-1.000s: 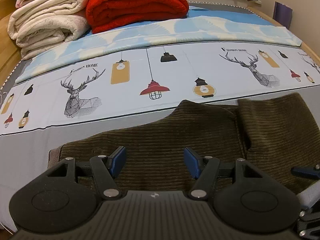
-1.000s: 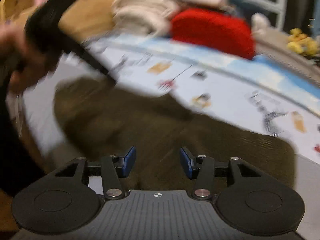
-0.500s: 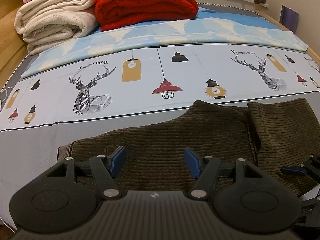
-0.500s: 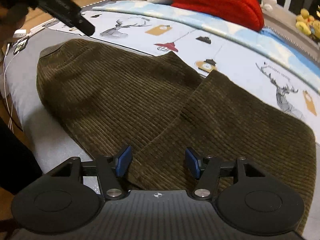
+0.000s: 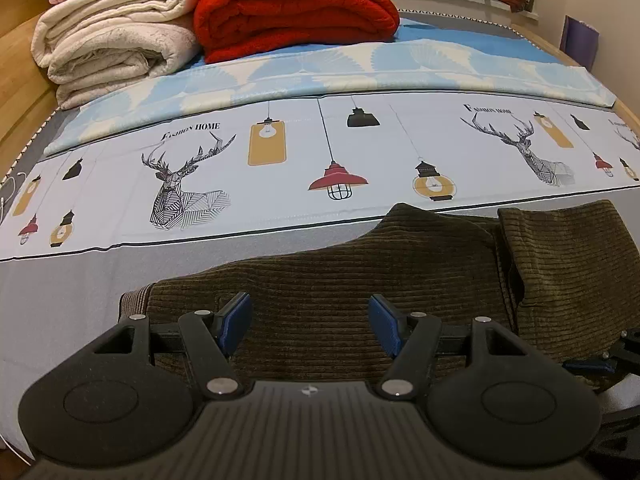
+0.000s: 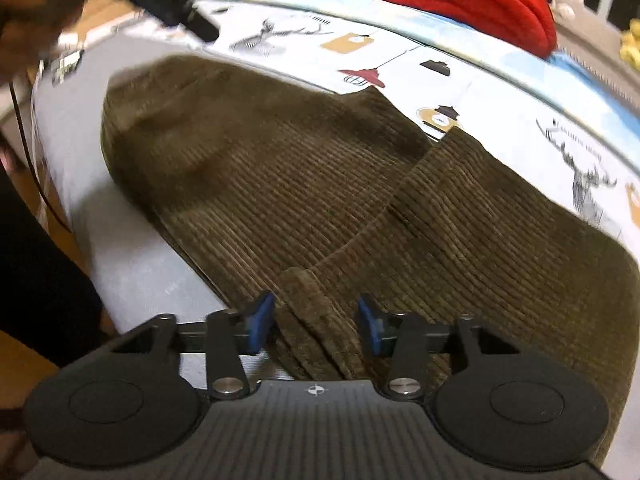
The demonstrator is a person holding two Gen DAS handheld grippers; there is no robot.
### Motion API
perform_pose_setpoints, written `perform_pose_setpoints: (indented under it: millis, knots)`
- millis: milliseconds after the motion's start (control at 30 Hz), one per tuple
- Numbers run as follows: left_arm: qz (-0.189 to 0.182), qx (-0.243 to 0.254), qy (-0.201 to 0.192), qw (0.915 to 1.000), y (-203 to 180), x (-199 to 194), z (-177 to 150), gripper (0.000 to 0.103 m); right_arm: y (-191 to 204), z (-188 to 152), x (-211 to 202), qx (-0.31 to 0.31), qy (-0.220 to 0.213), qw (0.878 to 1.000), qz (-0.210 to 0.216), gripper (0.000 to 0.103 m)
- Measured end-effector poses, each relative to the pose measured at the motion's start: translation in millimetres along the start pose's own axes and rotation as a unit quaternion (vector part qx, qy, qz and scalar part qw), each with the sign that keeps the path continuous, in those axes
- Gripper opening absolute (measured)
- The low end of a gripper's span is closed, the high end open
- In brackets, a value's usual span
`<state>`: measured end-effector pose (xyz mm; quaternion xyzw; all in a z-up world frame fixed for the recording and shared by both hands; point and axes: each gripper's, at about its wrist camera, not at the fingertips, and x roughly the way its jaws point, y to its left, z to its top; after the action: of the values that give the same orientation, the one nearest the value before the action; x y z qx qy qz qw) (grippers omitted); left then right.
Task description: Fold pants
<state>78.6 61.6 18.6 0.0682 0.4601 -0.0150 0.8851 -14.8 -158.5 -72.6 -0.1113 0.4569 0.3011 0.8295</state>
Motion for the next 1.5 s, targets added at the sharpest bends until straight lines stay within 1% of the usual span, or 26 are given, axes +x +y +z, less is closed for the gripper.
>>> perform_pose_setpoints:
  millis: [133,200,333,433,533,600,667,700,733,767,833,867,900,967,1067,1100,1167,1233,1267,1333,1367,1400,1433,1500]
  knots:
    - [0.000,-0.001,0.000,1.0000,0,0,0,0.070,-5,0,-5,0.010,-0.001,1.000,0.011,0.027]
    - [0.000,0.000,0.000,1.0000,0,0,0,0.070,-6,-1,-7,0.011,-0.003,1.000,0.010,0.021]
    - [0.001,-0.003,0.000,1.0000,1,0,0,0.070,-14,3,-13,0.027,-0.021,0.999,0.008,0.016]
    - [0.000,-0.002,-0.001,1.0000,0,0,-1,0.070,-22,8,-25,0.055,-0.056,0.997,0.003,0.015]
    - [0.000,-0.001,-0.001,1.0000,0,0,0,0.070,-29,14,-46,0.082,-0.121,0.989,0.005,0.015]
    - [-0.001,-0.001,-0.002,1.0000,0,-1,-1,0.070,-27,16,-56,0.082,-0.156,0.984,0.022,0.015]
    - [0.000,-0.001,0.000,1.0000,-1,0,-1,0.070,-20,16,-56,0.069,-0.166,0.983,0.045,0.015]
    - [0.001,-0.001,0.001,1.0000,-1,0,-1,0.070,-15,15,-53,0.059,-0.161,0.984,0.055,0.015]
    - [0.000,0.000,0.000,1.0000,-1,0,0,0.070,-10,15,-47,0.049,-0.144,0.986,0.067,0.015]
    - [0.000,0.000,0.000,1.0000,-2,0,0,0.070,-4,13,-36,0.038,-0.114,0.990,0.072,0.017]
    - [0.000,0.000,0.002,1.0000,-3,1,0,0.070,7,8,-15,0.004,-0.051,0.997,0.056,0.019]
    - [0.000,-0.001,0.002,1.0000,-3,1,0,0.070,11,5,-8,-0.015,-0.031,0.998,0.043,0.019]
    - [-0.001,-0.001,0.002,1.0000,-3,0,1,0.070,12,4,-7,-0.020,-0.024,0.999,0.040,0.019]
    - [-0.002,0.001,0.001,1.0000,-4,0,0,0.070,6,8,-17,-0.001,-0.045,0.998,0.043,0.019]
    - [-0.001,0.002,0.002,1.0000,-4,2,0,0.070,-13,15,-37,0.063,-0.093,0.992,0.059,0.021]
    - [-0.001,0.001,0.003,1.0000,-4,2,0,0.070,-20,16,-41,0.087,-0.107,0.989,0.058,0.023]
    - [0.000,0.002,0.003,1.0000,-5,2,1,0.070,-28,13,-40,0.110,-0.113,0.987,0.040,0.026]
    - [-0.001,0.005,0.003,1.0000,-8,2,1,0.070,-25,9,-26,0.102,-0.082,0.991,0.016,0.027]
    - [-0.001,0.006,0.003,1.0000,-9,3,1,0.070,-20,5,-13,0.084,-0.042,0.996,0.013,0.027]
    - [-0.002,0.007,0.003,1.0000,-11,3,1,0.070,-7,-5,10,0.037,0.035,0.999,0.017,0.027]
    - [-0.002,0.007,0.004,1.0000,-12,3,1,0.070,-1,-6,11,0.012,0.029,0.999,0.006,0.027]
    - [-0.003,0.007,0.003,1.0000,-11,3,1,0.070,2,-4,8,0.002,0.024,1.000,0.000,0.027]
    - [-0.003,0.006,0.003,1.0000,-12,3,1,0.070,-1,-1,3,0.008,0.018,1.000,0.004,0.027]
    - [-0.003,0.008,0.002,1.0000,-12,3,2,0.070,-10,-1,-8,0.045,-0.001,0.999,0.015,0.027]
